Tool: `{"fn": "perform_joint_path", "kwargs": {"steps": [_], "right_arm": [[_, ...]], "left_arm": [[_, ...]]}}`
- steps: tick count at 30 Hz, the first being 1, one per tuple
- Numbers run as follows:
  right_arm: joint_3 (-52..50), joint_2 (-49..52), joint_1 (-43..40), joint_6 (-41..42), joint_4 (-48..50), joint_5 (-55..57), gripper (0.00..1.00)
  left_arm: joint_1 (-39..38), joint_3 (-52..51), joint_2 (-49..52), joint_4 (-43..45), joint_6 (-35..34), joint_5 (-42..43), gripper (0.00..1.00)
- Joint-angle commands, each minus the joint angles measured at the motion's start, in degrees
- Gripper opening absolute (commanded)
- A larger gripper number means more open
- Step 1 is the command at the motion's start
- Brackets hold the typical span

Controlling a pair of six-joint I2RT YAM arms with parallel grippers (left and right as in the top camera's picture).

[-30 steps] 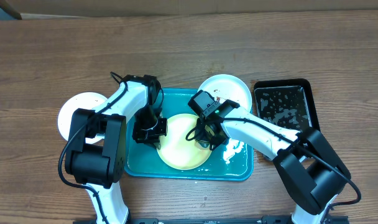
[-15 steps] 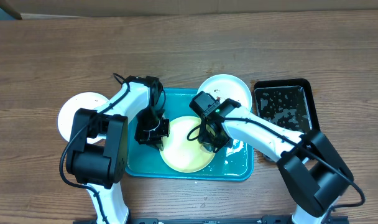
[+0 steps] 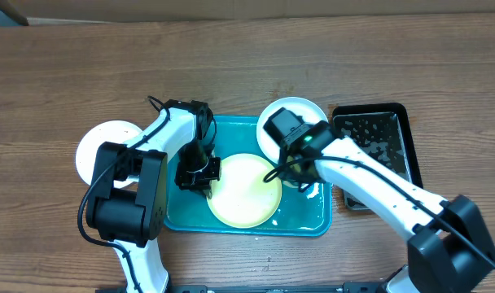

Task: Clean dirty plates on tray and stack at the side
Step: 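Return the sponge to the basin and lift the yellow plate with left gripper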

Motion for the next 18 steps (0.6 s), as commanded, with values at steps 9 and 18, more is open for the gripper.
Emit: {"fn": "perform_joint_path", "kwargs": {"steps": [9, 18], "right_arm": [[1.4, -4.4, -17.7, -8.6, -5.7, 3.1, 0.04], [1.3, -4.3, -28.6, -15.7, -5.1, 3.2, 0.09]], "left_arm": [[0.7, 1.6, -12.7, 1.9, -6.1, -14.5, 0.04], [0.5, 1.6, -24.0, 1.7, -7.3, -21.4, 0.04]]}}
